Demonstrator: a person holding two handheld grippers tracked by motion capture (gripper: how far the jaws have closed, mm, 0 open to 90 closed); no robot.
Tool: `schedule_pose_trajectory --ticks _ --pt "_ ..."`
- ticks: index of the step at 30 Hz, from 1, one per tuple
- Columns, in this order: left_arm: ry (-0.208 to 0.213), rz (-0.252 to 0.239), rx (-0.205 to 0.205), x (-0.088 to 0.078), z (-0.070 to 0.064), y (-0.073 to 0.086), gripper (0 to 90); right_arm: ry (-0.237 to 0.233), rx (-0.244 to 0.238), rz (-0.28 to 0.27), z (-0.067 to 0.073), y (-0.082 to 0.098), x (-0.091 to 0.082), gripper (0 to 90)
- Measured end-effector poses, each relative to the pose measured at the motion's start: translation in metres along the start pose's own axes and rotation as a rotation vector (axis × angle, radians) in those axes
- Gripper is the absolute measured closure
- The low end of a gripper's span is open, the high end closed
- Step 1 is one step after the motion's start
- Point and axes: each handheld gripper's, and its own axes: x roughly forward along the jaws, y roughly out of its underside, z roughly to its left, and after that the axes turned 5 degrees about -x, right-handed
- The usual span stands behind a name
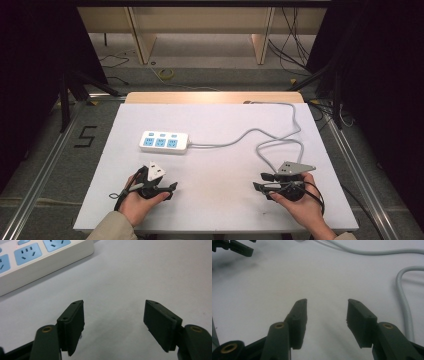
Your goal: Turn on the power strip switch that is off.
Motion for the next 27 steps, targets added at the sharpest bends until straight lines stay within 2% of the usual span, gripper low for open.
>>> schedule_pose_trajectory --ticks 1,4,6,8,10,13,17,24,27 --pt "-0.004 0.006 -0.03 0.0 0.001 0.0 35.9 0.0 0.002 -0.002 0.0 0.0 0.0 51.8" --pt "-0.013 0.007 -0.051 -0.002 0.003 0.0 45.0 0.002 0.002 0.0 0.0 0.0 -0.001 51.8" --pt "-0.016 0.004 -0.051 -0.003 0.003 0.0 57.4 0.0 -0.002 0.003 0.001 0.0 -0.001 51.8" --pt "-0.015 0.027 -0.028 -0.007 0.006 -0.001 70.2 0.002 -0.002 0.001 0.001 0.0 -0.001 51.8" --pt "-0.012 0.045 -0.026 -0.007 0.006 -0.001 78.2 0.002 -0.002 0.0 0.001 -0.001 -0.001 51.8" --pt "-0.008 0.089 -0.063 -0.008 0.008 0.0 88.8 0.001 0.002 0.0 0.0 0.0 0.0 51.9" --pt "-0.029 0.112 -0.06 -0.01 0.009 -0.002 89.6 0.002 0.004 0.001 0.0 0.0 -0.001 51.9" --pt "-0.04 0.143 -0.063 -0.01 0.011 -0.004 89.7 -0.003 -0.002 0.006 0.001 0.0 0.0 52.0" --pt "-0.033 0.159 -0.083 -0.01 0.014 -0.006 89.7 -0.004 0.001 0.011 0.001 0.0 0.0 52.1"
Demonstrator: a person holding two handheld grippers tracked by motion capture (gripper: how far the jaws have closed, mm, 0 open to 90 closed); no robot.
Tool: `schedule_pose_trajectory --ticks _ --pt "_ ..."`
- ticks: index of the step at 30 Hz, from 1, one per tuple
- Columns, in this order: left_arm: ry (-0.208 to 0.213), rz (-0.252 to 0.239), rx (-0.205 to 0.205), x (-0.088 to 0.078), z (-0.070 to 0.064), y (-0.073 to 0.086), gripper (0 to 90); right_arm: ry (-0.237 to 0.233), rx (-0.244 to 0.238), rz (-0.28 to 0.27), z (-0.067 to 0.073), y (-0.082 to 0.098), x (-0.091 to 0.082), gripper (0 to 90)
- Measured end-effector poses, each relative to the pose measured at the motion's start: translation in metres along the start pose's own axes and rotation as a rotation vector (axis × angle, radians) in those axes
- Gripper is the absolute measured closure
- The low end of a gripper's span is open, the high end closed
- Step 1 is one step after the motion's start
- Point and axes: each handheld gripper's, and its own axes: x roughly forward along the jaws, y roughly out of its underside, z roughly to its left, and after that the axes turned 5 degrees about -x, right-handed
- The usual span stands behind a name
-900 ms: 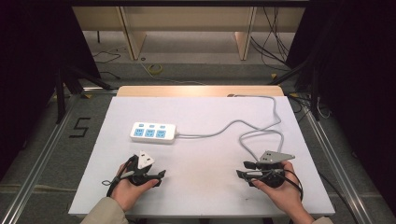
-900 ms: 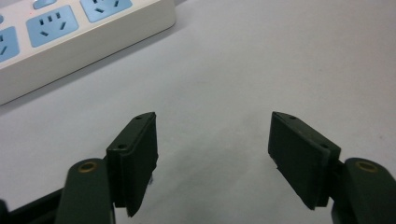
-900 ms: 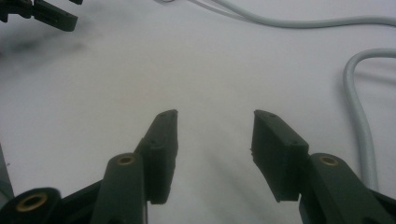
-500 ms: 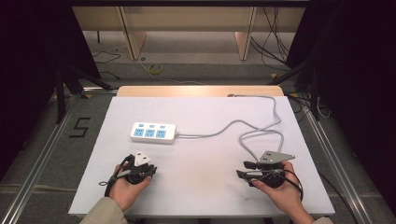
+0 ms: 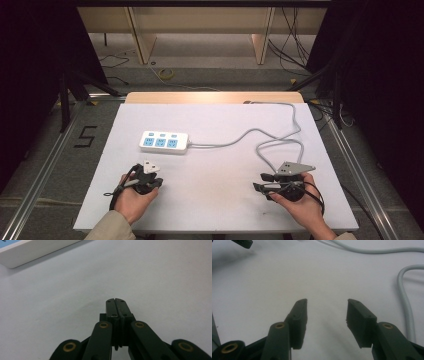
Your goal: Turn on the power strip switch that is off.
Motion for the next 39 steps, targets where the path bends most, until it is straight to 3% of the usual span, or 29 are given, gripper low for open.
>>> schedule_pose_trajectory --ticks 4,16,39 --pt "0.006 0.005 -0.024 0.0 0.003 -0.004 89.7 -0.004 0.002 0.006 0.0 0.0 0.001 52.0" --pt "-0.006 0.006 -0.005 0.0 0.004 -0.012 88.3 -0.01 0.003 0.008 0.0 0.0 0.002 47.1" --pt "-0.025 0.026 -0.017 -0.003 0.011 -0.035 89.7 -0.007 0.008 0.002 0.001 -0.001 0.002 46.0"
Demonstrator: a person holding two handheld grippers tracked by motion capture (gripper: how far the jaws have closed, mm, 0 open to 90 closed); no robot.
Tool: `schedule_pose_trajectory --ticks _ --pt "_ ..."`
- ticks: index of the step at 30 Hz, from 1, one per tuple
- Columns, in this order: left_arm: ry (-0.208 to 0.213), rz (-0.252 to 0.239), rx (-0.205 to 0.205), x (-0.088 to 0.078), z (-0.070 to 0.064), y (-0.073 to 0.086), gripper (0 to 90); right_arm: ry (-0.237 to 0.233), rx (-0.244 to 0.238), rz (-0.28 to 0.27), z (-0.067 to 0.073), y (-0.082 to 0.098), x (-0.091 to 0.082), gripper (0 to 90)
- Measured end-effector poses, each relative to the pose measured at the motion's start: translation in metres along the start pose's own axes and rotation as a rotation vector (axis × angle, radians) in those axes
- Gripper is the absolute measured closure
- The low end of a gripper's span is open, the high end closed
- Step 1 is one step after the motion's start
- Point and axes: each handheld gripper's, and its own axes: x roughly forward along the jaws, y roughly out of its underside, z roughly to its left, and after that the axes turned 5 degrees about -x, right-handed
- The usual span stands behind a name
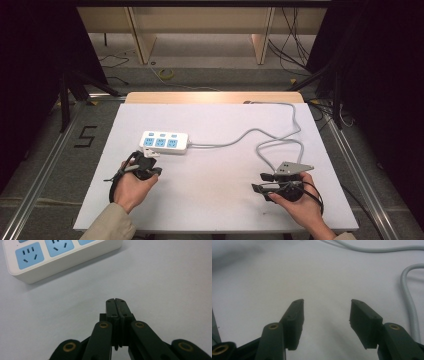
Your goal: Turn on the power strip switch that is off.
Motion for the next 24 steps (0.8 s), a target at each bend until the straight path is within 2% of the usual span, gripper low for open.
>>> schedule_pose_trajectory --ticks 8,15,24 --pt "-0.005 0.013 0.008 0.001 0.003 -0.006 89.7 -0.001 -0.001 0.003 0.0 0.0 0.0 46.1" --pt "-0.017 0.02 -0.005 0.004 0.01 -0.013 89.8 0.002 -0.005 -0.001 -0.001 0.0 0.0 46.3" --pt "-0.027 0.023 -0.002 0.004 0.013 -0.023 89.7 -0.003 -0.003 0.004 0.001 0.0 0.001 46.5"
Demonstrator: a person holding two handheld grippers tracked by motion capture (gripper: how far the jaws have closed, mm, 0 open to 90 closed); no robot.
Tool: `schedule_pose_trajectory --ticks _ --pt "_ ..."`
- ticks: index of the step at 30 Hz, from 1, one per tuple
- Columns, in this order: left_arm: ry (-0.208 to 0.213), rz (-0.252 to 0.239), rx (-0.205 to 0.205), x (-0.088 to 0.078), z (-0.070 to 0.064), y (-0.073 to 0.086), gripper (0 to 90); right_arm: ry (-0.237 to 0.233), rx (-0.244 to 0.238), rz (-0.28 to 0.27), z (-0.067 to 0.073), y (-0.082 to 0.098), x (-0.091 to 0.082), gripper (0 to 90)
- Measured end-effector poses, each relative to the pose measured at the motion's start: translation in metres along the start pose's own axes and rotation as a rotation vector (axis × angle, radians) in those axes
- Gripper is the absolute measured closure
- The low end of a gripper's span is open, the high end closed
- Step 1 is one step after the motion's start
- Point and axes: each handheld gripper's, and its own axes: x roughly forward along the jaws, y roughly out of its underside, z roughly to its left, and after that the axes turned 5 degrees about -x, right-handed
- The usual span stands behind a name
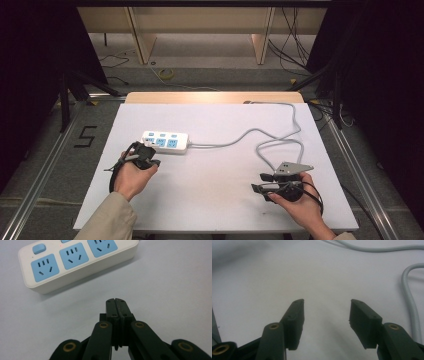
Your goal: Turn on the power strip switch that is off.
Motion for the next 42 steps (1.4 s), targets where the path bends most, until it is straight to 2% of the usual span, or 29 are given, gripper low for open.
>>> schedule_pose_trajectory --ticks 15,26,42 --pt "-0.033 0.02 -0.002 0.001 0.014 -0.013 89.7 0.002 0.0 -0.001 0.0 0.0 0.0 46.6" --pt "-0.043 0.021 -0.005 0.002 0.017 -0.02 89.7 0.004 -0.001 0.002 0.0 0.0 0.0 46.8" --pt "-0.07 0.027 -0.003 0.002 0.026 -0.038 89.7 0.005 0.0 0.001 0.0 0.0 0.0 47.1"
